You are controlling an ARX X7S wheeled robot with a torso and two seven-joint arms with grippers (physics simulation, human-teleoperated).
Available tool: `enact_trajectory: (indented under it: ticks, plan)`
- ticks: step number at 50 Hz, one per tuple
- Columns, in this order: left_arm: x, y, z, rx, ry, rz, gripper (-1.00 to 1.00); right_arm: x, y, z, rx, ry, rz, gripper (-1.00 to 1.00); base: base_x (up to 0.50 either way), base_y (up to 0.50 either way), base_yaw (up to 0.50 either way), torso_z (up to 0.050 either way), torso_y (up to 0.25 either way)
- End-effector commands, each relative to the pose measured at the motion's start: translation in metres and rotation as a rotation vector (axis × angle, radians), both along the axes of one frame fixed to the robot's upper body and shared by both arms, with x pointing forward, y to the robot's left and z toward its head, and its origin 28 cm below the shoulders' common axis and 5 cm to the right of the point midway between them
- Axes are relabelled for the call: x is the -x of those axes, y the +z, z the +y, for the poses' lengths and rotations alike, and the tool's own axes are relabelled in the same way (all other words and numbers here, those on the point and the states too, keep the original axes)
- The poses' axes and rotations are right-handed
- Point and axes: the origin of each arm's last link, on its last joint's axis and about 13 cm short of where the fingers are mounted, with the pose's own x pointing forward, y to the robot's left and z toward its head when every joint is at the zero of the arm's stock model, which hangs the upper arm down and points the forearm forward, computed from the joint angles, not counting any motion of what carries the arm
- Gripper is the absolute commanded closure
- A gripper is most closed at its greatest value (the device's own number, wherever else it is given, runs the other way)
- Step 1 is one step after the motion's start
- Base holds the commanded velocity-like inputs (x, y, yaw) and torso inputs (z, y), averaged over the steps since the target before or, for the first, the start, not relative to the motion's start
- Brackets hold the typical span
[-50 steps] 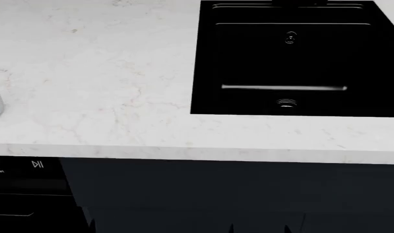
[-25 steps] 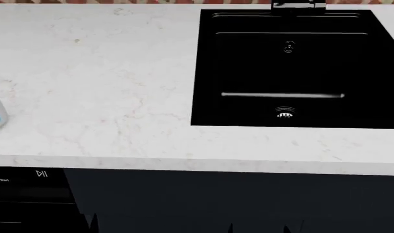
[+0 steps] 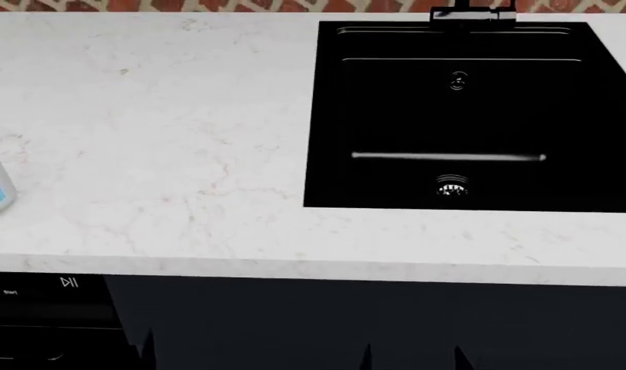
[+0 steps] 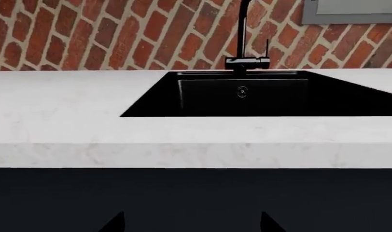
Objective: Place the eggs and milk next to the bowl.
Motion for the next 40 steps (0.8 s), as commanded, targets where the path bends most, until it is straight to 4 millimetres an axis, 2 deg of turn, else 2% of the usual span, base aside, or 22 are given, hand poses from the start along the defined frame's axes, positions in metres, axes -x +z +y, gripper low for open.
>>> enact_trajectory:
  ticks: [1,2,7,13,19,22,26,30,40]
  plan:
    - [-0.009,0.045,0.003,0.008,-0.047,-0.062,-1.0,-0.006,0.042,-0.014,0.024,-0.039,-0.083,-1.0,0.0,0.0,0.0,0.0,0.0]
    - [-0.011,0.049,0.004,0.001,-0.044,-0.066,-1.0,-0.007,0.045,-0.015,0.03,-0.041,-0.081,-1.0,0.0,0.0,0.0,0.0,0.0]
    - [-0.019,0.092,0.013,0.003,-0.046,-0.147,-1.0,-0.01,0.081,-0.032,0.073,-0.082,-0.149,-1.0,0.0,0.0,0.0,0.0,0.0]
    - [-0.023,0.131,0.023,0.02,-0.066,-0.182,-1.0,-0.014,0.112,-0.047,0.081,-0.091,-0.198,-1.0,0.0,0.0,0.0,0.0,0.0]
    - [-0.027,0.181,0.034,0.044,-0.075,-0.296,-1.0,-0.02,0.146,-0.064,0.085,-0.116,-0.249,-1.0,0.0,0.0,0.0,0.0,0.0]
    - [-0.028,0.195,0.036,0.029,-0.097,-0.325,-1.0,-0.021,0.159,-0.068,0.097,-0.127,-0.26,-1.0,0.0,0.0,0.0,0.0,0.0]
    - [-0.027,0.209,0.037,0.03,-0.114,-0.345,-1.0,-0.021,0.18,-0.072,0.129,-0.137,-0.288,-1.0,0.0,0.0,0.0,0.0,0.0]
    - [-0.025,0.216,0.039,0.018,-0.137,-0.364,-1.0,-0.02,0.19,-0.073,0.139,-0.14,-0.304,-1.0,0.0,0.0,0.0,0.0,0.0]
    - [-0.022,0.218,0.04,0.006,-0.134,-0.397,-1.0,-0.019,0.187,-0.071,0.157,-0.133,-0.295,-1.0,0.0,0.0,0.0,0.0,0.0]
